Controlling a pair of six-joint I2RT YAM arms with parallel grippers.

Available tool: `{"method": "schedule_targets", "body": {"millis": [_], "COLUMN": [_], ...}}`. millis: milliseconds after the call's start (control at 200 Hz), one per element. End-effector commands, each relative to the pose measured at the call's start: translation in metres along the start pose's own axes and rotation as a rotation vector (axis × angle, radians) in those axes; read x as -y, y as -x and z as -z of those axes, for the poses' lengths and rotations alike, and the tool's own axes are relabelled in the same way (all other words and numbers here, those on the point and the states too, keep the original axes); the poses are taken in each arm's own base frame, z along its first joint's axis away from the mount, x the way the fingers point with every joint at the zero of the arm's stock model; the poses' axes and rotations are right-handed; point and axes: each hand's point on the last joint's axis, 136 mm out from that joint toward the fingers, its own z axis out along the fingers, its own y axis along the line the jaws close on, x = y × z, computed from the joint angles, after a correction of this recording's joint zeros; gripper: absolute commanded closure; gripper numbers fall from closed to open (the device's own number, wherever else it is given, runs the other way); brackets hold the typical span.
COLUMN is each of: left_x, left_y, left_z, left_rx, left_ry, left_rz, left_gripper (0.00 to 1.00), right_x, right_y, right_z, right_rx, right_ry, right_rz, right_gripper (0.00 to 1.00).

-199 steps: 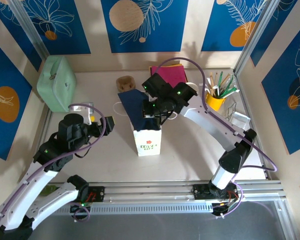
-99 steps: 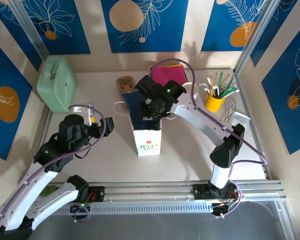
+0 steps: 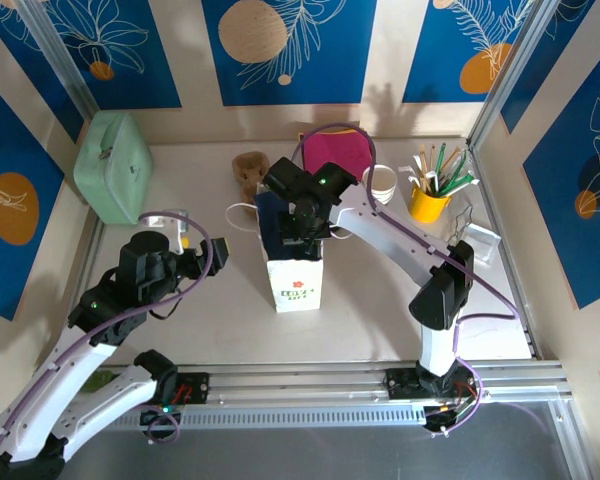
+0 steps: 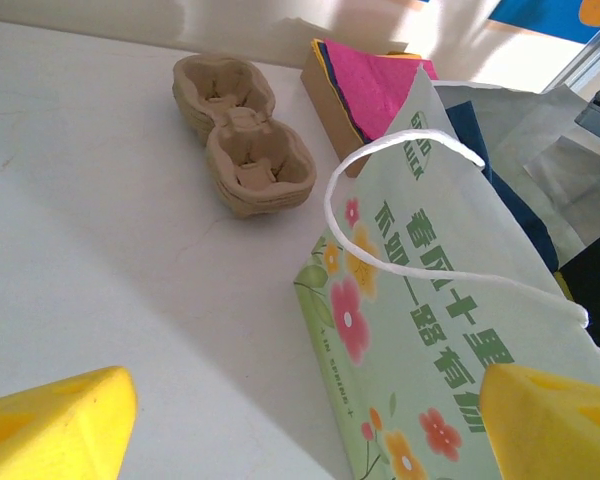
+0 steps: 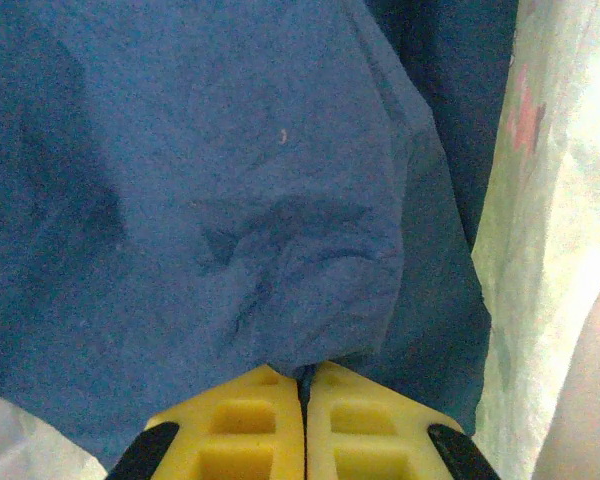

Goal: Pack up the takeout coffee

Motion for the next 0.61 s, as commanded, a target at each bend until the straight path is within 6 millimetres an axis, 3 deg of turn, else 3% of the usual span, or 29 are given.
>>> {"method": "schedule_targets", "body": {"millis": [0, 270, 600], "left_x": [-0.006, -0.0061, -0.0077], "left_y": [0.0018, 0.0011, -0.0002], "left_z": [0.0007, -0.0017, -0.0007], "left_rx": [0.019, 0.017, 0.016], "left_ry": [0.023, 0.024, 0.03], "left_rz": [-0.001, -0.003, -0.003], "left_gripper": [0.11, 0.11, 0.11], "right_x": [0.0028, 0.012, 0.0034], "right_y": [-0.0044, -0.0039, -0.0022], "right_z": [-0.0026, -0.0086, -0.0058], "right_rx": [-0.012, -0.016, -0.009], "right_ry": [-0.037, -0.105, -0.094], "right_rz": [-0.015, -0.017, 0.001], "right_gripper": [1.0, 1.0, 0.97]}}
